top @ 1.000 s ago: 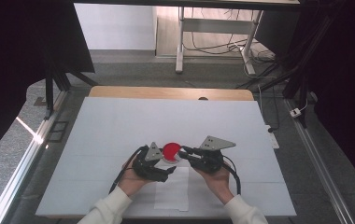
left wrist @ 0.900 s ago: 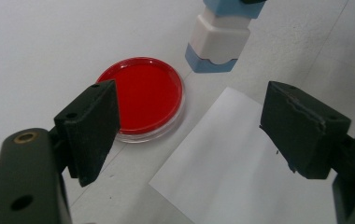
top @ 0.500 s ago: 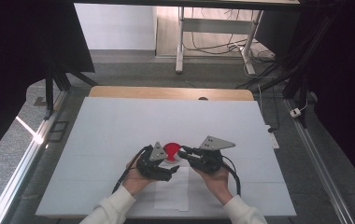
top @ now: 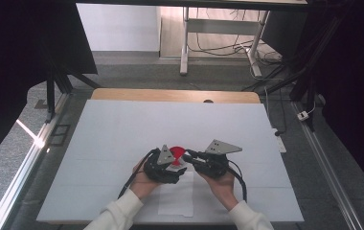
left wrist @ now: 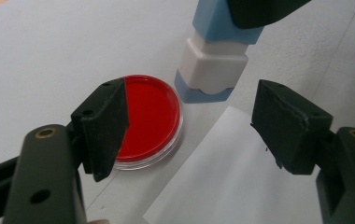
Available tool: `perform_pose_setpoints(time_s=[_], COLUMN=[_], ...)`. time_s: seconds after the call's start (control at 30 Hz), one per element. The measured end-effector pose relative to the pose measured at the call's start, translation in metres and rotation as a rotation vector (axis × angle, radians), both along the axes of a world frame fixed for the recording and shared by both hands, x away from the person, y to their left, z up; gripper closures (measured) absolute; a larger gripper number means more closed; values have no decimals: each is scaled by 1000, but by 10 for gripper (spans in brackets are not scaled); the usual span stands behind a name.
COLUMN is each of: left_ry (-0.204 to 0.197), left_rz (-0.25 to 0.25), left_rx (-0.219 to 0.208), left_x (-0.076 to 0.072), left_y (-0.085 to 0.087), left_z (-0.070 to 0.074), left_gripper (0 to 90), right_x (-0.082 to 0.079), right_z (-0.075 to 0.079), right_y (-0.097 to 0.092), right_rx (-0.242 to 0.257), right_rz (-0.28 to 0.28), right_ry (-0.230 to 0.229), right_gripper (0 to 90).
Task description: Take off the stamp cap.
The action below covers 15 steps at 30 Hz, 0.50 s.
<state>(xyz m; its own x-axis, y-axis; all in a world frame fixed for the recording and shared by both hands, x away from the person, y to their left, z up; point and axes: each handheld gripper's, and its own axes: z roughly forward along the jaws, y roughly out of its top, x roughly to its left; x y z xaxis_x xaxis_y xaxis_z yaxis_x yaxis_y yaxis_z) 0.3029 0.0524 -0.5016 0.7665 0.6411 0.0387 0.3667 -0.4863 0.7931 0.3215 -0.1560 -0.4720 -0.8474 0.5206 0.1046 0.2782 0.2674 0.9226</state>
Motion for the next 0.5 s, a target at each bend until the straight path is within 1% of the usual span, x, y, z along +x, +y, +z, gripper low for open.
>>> perform_pose_setpoints(time_s=[0.1, 0.23, 0.5], left_ry=[-2, -13, -29], left_rz=[-4, -3, -4], left_rx=[3, 4, 5], left_x=[1, 2, 2], left_y=[-1, -3, -5], left_z=[-1, -1, -1], left_gripper=[302, 353, 402], right_x=[0, 0, 0], right_z=[0, -1, -1], right_y=[0, 0, -1], right_rx=[2, -2, 6], right_rz=[-1, 3, 1], right_ry=[0, 6, 4], right_gripper=[749, 750, 750])
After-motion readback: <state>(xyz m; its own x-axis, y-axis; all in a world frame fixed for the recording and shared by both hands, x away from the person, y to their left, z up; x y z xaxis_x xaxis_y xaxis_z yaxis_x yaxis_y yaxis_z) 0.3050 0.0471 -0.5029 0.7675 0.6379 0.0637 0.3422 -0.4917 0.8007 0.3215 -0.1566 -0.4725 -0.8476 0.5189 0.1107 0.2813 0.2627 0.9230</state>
